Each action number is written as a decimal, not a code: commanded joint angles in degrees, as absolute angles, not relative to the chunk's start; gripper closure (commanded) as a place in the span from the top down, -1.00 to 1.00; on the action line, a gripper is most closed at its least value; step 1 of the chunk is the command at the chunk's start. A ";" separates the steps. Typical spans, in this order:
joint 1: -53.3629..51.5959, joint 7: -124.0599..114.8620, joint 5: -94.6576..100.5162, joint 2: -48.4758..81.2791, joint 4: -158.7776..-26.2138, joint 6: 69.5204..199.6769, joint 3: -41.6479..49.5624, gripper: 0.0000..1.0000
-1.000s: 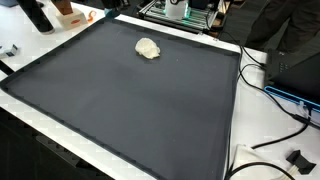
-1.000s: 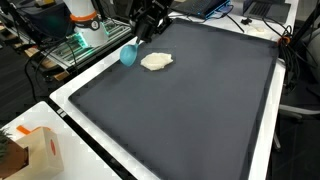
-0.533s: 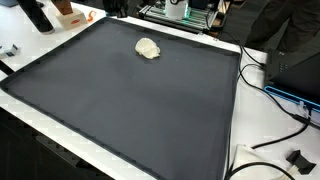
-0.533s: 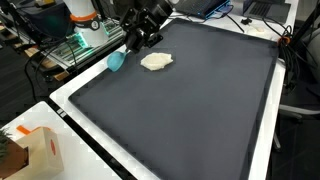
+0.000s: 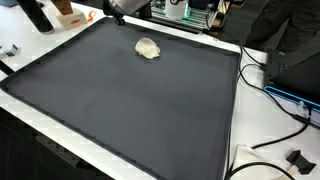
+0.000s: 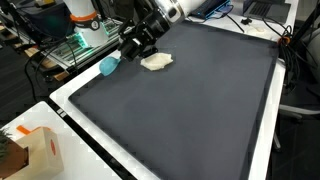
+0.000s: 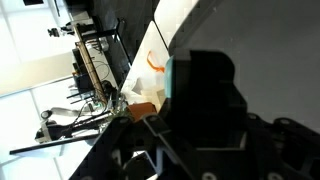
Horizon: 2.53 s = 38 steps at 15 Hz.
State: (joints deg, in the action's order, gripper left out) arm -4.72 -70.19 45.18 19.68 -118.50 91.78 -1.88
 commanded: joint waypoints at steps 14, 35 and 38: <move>-8.35 -70.86 45.97 24.36 -115.40 93.24 -2.39 -0.50; -12.10 -55.78 45.88 20.32 -116.43 96.18 -6.87 -0.50; -12.08 -51.36 45.79 18.37 -117.36 98.44 -7.33 -0.50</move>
State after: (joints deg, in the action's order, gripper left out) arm -12.09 -55.62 45.24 21.75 -114.49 95.79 -6.97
